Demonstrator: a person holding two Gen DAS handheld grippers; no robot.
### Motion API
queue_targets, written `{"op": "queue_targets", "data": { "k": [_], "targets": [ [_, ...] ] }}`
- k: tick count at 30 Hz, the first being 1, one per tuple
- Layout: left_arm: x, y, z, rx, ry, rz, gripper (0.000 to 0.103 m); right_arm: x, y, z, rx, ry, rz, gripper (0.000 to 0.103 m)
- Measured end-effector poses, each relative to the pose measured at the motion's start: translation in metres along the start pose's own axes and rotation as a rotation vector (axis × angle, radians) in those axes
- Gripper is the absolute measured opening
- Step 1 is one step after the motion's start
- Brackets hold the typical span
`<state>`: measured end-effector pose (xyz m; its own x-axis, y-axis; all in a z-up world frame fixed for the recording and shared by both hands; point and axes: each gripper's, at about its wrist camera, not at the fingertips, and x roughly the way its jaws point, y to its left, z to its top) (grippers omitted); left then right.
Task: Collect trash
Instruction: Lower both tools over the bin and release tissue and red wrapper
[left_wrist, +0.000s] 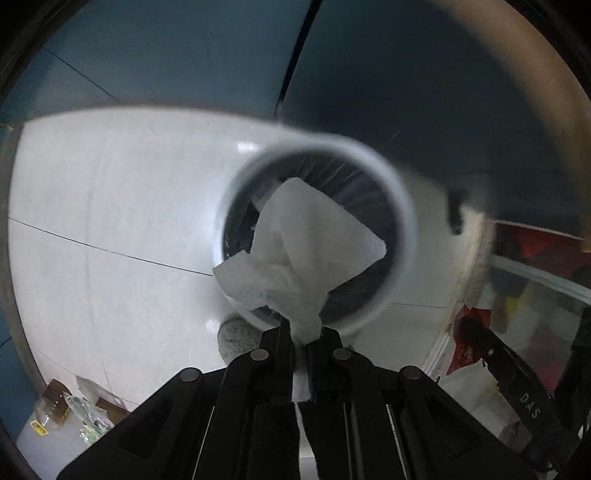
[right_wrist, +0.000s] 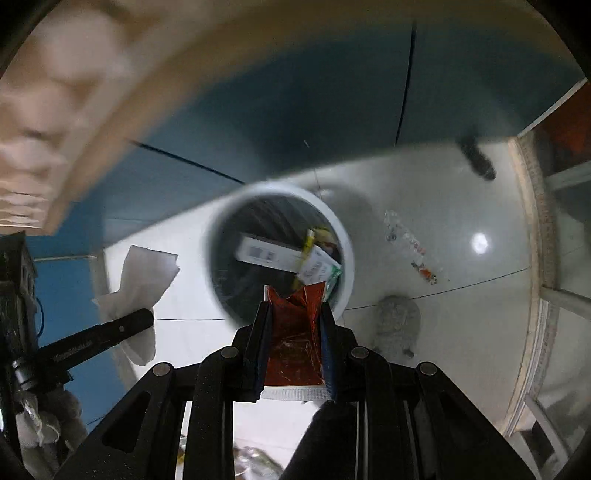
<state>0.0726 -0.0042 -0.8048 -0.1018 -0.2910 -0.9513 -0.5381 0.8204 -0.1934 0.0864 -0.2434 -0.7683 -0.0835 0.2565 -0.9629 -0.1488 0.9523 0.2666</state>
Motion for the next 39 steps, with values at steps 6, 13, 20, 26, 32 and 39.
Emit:
{"op": "queue_targets", "data": {
  "k": [6, 13, 20, 26, 32, 39],
  "targets": [
    [0.070, 0.000, 0.009, 0.049, 0.052, 0.046, 0.003, 0.107, -0.018, 0.004, -0.048, 0.048, -0.044, 0.025],
    [0.071, -0.006, 0.000, 0.066, 0.050, 0.068, 0.009, 0.138, -0.006, 0.009, -0.115, 0.062, -0.061, 0.026],
    [0.031, 0.009, -0.010, 0.060, -0.079, 0.163, 0.090, 0.124, 0.008, 0.010, -0.162, 0.075, -0.078, 0.051],
    [0.010, 0.016, -0.020, 0.075, -0.133, 0.238, 0.103, 0.101, 0.010, 0.006, -0.169, 0.034, -0.129, 0.101],
    [0.000, 0.019, -0.035, 0.091, -0.145, 0.269, 0.103, 0.087, 0.012, -0.001, -0.179, 0.009, -0.188, 0.103],
    [-0.044, 0.005, -0.054, 0.100, -0.170, 0.273, 0.103, 0.047, 0.019, -0.015, -0.205, -0.015, -0.243, 0.103]
  ]
}}
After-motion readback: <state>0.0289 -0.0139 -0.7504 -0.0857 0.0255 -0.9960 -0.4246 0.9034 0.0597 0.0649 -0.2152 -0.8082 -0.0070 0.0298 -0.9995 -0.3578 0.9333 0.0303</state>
